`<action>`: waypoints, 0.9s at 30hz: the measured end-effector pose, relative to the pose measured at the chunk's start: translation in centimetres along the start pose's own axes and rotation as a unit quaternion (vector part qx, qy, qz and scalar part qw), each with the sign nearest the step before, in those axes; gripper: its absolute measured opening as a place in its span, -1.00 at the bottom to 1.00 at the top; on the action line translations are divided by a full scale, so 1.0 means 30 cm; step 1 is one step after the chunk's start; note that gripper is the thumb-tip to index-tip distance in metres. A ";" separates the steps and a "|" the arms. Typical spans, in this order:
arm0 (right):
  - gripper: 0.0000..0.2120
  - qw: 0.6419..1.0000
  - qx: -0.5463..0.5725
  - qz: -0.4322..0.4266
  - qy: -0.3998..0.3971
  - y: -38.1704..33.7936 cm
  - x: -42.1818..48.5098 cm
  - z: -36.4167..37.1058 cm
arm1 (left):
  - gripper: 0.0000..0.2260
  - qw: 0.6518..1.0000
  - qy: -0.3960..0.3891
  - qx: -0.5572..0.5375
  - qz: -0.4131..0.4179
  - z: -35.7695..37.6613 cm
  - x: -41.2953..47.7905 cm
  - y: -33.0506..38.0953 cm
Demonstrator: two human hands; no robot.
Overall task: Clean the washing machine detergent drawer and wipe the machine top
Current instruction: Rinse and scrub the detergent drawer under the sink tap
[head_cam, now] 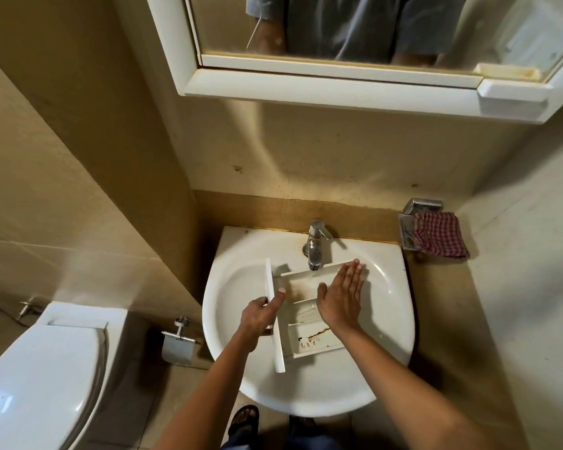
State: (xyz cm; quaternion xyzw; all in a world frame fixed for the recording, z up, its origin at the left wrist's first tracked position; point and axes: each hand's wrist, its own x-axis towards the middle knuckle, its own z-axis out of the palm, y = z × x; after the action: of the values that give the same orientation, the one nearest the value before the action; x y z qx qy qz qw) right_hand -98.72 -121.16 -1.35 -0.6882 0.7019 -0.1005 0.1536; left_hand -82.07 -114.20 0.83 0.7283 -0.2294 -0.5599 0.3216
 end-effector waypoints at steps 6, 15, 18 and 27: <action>-0.28 0.997 -0.048 -0.060 -0.012 0.011 0.016 0.022 | -0.50 1.000 -0.024 0.016 -0.001 0.006 0.023 0.008; -0.46 0.939 0.069 -0.275 -0.196 -0.089 -0.043 0.076 | -0.38 0.996 -0.036 0.067 -0.044 0.058 0.082 0.031; -0.45 0.949 -0.042 -0.279 -0.142 -0.004 0.008 0.077 | -0.41 0.996 -0.033 0.072 -0.041 0.049 0.079 0.033; -0.40 0.954 0.093 -0.202 -0.199 -0.082 0.024 0.053 | -0.39 0.991 0.006 0.131 -0.015 0.056 0.059 0.058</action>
State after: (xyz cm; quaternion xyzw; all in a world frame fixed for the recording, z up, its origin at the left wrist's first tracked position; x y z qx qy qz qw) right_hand -95.86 -121.85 -2.04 -0.8042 0.4913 -0.0551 0.3300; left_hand -83.17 -116.97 0.64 0.7709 -0.2878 -0.5251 0.2169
